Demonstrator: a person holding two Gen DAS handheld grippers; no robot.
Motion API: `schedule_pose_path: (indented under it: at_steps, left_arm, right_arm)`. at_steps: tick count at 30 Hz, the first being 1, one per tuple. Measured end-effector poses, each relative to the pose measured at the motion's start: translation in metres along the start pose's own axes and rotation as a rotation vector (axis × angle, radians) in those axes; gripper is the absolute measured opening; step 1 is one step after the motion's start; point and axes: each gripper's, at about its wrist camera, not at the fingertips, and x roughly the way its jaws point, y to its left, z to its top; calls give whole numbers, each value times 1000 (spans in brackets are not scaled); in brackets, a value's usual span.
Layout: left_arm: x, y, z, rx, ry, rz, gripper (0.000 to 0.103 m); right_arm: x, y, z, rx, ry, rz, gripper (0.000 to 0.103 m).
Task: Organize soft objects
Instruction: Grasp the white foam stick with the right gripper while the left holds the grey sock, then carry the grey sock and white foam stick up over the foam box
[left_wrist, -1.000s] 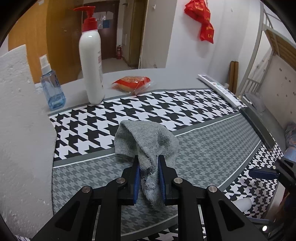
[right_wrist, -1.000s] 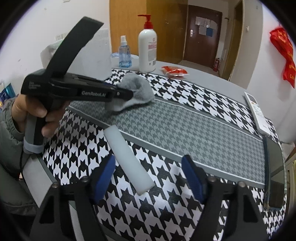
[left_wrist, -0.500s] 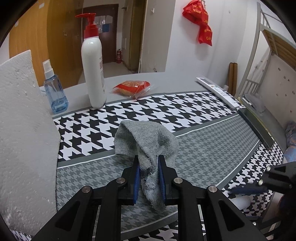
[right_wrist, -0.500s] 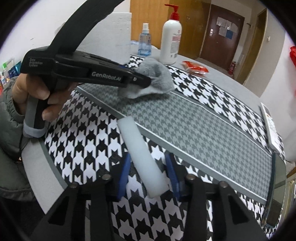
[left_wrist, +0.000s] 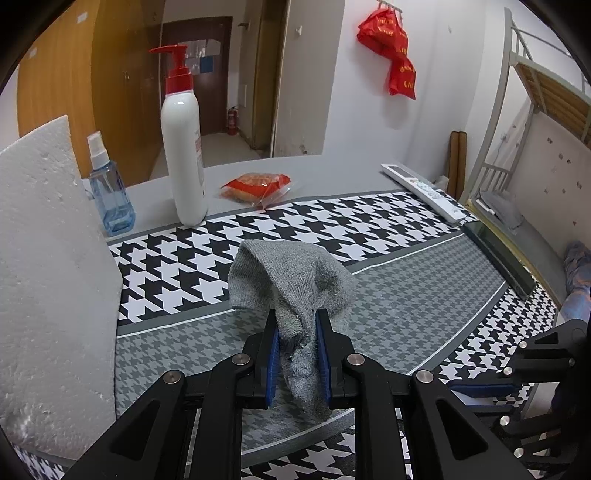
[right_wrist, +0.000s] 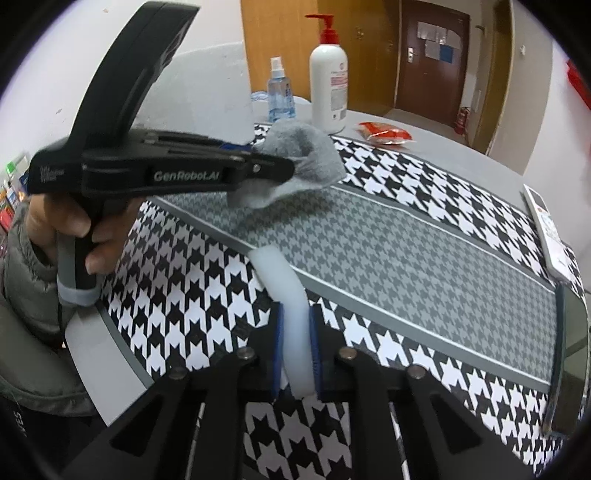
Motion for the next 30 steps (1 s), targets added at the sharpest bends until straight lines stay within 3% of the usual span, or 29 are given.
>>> schedule_pose_path:
  at_steps: [8, 18, 30]
  left_arm:
    - [-10, 5, -3, -3, -35, 23, 19]
    - [-21, 4, -3, 0, -63, -16, 19]
    - [-51, -5, -6, 50, -117, -12, 19]
  right_arm:
    - [-9, 2, 4, 28, -34, -33, 17]
    - [-27, -2, 3, 108, -111, -54, 17]
    - [-41, -6, 6, 203, -195, -63, 17]
